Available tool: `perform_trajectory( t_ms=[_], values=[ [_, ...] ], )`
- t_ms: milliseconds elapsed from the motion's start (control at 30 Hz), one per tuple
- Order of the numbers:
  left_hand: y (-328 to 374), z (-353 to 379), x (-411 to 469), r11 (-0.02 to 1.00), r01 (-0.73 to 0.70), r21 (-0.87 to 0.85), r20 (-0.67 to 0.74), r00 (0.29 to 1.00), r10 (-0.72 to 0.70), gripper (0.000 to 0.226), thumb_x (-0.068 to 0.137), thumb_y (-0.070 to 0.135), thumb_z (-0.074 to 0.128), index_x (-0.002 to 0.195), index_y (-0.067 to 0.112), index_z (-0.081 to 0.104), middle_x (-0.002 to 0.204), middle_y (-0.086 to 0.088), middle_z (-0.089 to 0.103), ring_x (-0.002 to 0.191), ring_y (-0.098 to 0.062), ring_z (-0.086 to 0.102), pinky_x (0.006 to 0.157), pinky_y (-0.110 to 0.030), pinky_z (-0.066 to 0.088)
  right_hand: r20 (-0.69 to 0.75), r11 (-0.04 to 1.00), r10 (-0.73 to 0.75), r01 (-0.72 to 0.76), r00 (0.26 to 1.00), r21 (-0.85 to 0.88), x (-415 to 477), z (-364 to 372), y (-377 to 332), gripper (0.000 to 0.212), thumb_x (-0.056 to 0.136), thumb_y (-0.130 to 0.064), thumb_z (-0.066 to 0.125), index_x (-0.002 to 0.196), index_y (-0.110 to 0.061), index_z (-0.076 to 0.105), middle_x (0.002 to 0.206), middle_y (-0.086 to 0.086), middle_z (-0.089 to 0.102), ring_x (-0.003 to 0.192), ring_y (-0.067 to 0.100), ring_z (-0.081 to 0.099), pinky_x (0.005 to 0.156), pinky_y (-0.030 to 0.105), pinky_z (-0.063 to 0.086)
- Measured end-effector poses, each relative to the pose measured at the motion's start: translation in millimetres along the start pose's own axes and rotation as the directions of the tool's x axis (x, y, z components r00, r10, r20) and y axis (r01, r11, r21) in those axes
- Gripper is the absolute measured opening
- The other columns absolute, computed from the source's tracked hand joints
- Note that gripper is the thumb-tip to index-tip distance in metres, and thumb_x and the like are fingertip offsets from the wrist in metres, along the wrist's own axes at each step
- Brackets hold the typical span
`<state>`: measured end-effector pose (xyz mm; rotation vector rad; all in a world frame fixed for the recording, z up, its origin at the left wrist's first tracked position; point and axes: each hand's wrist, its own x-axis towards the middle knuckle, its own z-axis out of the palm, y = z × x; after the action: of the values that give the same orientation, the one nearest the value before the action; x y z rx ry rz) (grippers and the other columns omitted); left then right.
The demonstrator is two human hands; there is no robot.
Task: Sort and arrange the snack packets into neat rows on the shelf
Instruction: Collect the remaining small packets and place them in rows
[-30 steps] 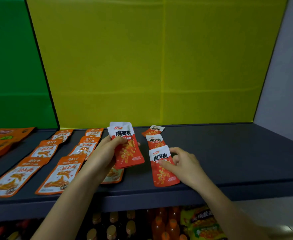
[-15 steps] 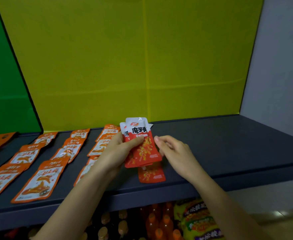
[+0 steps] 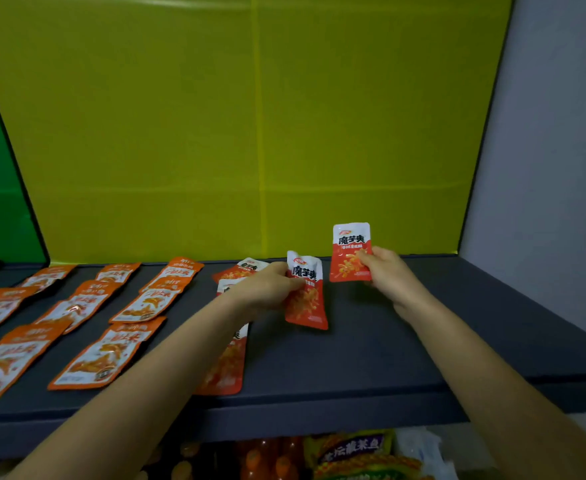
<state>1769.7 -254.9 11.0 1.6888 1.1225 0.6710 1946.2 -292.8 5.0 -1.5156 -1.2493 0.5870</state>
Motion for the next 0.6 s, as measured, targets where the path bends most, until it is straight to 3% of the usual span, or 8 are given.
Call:
perform_trajectory(
  t_ms=[100, 167, 200, 267, 333, 433, 533, 600],
  values=[
    [4.7, 10.6, 8.0, 0.967, -0.013, 0.254, -0.041, 0.999, 0.024, 0.013, 0.096, 0.020, 0.046, 0.097, 0.007, 0.048, 0.078, -0.005, 0.059, 0.069, -0.014, 0.064, 0.047, -0.020, 0.048, 0.058, 0.999, 0.033, -0.030, 0.998, -0.044, 18.7, -1.6, 4.5, 0.033, 0.096, -0.012, 0.041, 0.066, -0.019, 0.050, 0.061, -0.001, 0.050, 0.055, 0.009, 0.043, 0.044, 0.013, 0.033],
    [5.8, 15.6, 14.4, 0.883, 0.006, 0.470, -0.037, 0.999, 0.013, 0.024, 0.096, 0.024, 0.044, 0.079, 0.009, 0.045, 0.064, -0.005, 0.054, 0.042, -0.009, 0.057, 0.038, -0.020, 0.042, 0.100, 0.995, 0.052, -0.042, 0.994, -0.092, 30.6, 0.5, 10.7, 0.033, 0.096, -0.013, 0.043, 0.065, -0.018, 0.050, 0.061, 0.000, 0.050, 0.053, 0.009, 0.043, 0.043, 0.014, 0.032],
    [6.1, 17.3, 18.0, 0.818, 0.017, 0.575, -0.038, 0.999, 0.006, 0.031, 0.096, 0.027, 0.043, 0.070, 0.010, 0.046, 0.064, -0.009, 0.056, 0.042, -0.012, 0.058, 0.041, -0.022, 0.042, 0.109, 0.993, 0.058, -0.047, 0.992, -0.107, 35.3, 2.0, 14.3, 0.032, 0.096, -0.015, 0.044, 0.065, -0.017, 0.050, 0.063, 0.001, 0.052, 0.054, 0.010, 0.044, 0.048, 0.018, 0.033],
    [5.8, 20.0, 26.0, 0.707, 0.037, 0.706, -0.049, 0.999, -0.003, 0.038, 0.096, 0.033, 0.041, 0.072, 0.006, 0.054, 0.086, -0.020, 0.064, 0.075, -0.027, 0.067, 0.060, -0.027, 0.046, 0.100, 0.990, 0.073, -0.059, 0.992, -0.132, 43.7, 5.8, 22.2, 0.033, 0.096, -0.018, 0.046, 0.063, -0.016, 0.050, 0.071, 0.006, 0.057, 0.059, 0.014, 0.048, 0.057, 0.027, 0.033],
    [3.5, 23.0, 32.3, 0.631, 0.070, 0.772, -0.076, 0.997, -0.017, 0.046, 0.095, 0.041, 0.040, 0.097, -0.001, 0.060, 0.112, -0.022, 0.062, 0.103, -0.034, 0.059, 0.081, -0.033, 0.045, 0.091, 0.988, 0.087, -0.074, 0.992, -0.138, 50.2, 10.5, 28.3, 0.035, 0.096, -0.018, 0.047, 0.061, -0.016, 0.050, 0.074, 0.008, 0.058, 0.059, 0.014, 0.048, 0.056, 0.027, 0.034],
    [-1.3, 26.3, 37.9, 0.538, 0.097, 0.837, -0.106, 0.994, -0.015, 0.061, 0.093, 0.054, 0.036, 0.104, -0.001, 0.059, 0.117, -0.021, 0.060, 0.106, -0.034, 0.057, 0.087, -0.036, 0.044, 0.091, 0.981, 0.106, -0.090, 0.990, -0.170, 59.7, 19.2, 34.3, 0.040, 0.095, -0.019, 0.048, 0.055, -0.016, 0.049, 0.064, 0.004, 0.055, 0.055, 0.013, 0.047, 0.058, 0.027, 0.035],
    [-4.0, 28.9, 40.2, 0.468, 0.131, 0.874, -0.156, 0.988, 0.015, 0.063, 0.092, 0.057, 0.032, 0.107, 0.003, 0.059, 0.120, -0.017, 0.060, 0.110, -0.033, 0.056, 0.089, -0.038, 0.043, 0.080, 0.979, 0.094, -0.077, 0.992, -0.189, 71.6, 28.6, 36.4, 0.041, 0.093, -0.023, 0.050, 0.053, -0.017, 0.051, 0.073, 0.008, 0.061, 0.071, 0.021, 0.055, 0.067, 0.028, 0.037],
    [-4.2, 30.3, 40.6, 0.422, 0.138, 0.896, -0.170, 0.985, 0.040, 0.061, 0.093, 0.056, 0.030, 0.110, 0.005, 0.059, 0.122, -0.016, 0.059, 0.112, -0.031, 0.055, 0.088, -0.036, 0.043, 0.074, 0.975, 0.095, -0.077, 0.993, -0.210, 78.3, 34.6, 35.7, 0.041, 0.093, -0.025, 0.051, 0.052, -0.018, 0.050, 0.071, 0.005, 0.060, 0.076, 0.022, 0.055, 0.061, 0.028, 0.036]
  ],
)
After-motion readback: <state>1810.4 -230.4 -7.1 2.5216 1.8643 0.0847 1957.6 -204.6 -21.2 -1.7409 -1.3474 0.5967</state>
